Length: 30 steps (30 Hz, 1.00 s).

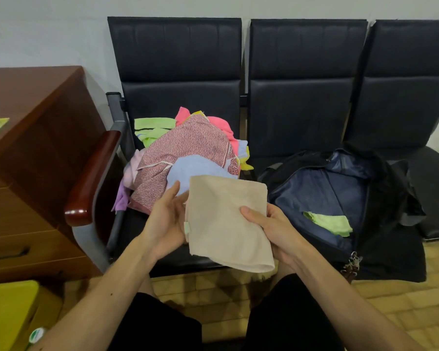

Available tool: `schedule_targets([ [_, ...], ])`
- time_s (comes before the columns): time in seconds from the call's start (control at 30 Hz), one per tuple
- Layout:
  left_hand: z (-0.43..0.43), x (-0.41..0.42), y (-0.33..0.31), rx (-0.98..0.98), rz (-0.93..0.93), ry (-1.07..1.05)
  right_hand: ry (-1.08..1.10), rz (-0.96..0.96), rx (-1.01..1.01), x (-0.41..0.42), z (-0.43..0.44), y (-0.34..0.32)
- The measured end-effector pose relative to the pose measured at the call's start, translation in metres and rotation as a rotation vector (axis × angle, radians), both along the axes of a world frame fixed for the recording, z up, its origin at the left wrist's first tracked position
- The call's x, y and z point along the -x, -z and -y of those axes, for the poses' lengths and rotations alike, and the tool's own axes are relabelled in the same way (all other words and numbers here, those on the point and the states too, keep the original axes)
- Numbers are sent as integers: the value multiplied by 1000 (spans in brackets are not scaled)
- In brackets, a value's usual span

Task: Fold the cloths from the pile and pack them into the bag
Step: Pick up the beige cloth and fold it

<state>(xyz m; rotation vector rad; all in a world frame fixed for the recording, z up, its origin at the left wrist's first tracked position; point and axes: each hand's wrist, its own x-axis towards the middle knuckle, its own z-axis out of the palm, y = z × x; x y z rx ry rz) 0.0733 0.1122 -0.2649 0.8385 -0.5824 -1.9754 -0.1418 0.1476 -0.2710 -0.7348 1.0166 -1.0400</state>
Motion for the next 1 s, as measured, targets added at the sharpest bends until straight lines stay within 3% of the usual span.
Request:
schedule_targets([
  [0.07, -6, 1, 4, -40, -4, 79, 20, -16, 6, 0, -1, -3],
  [0.2, -10, 7, 14, 64, 369, 177, 25, -49, -7, 1, -1, -1],
  [0.3, -7, 6, 21, 90, 475, 169, -76, -54, -39, 3, -4, 4],
  [0.43, -7, 3, 28, 47, 503, 189, -212, -59, -75, 13, -9, 10],
  [0.73, -9, 2, 38, 29, 503, 360, -154, -130, -112, 22, -8, 19],
  [1.0, -10, 2, 40, 14, 392, 312, -145, -86, -105, 28, -12, 26],
])
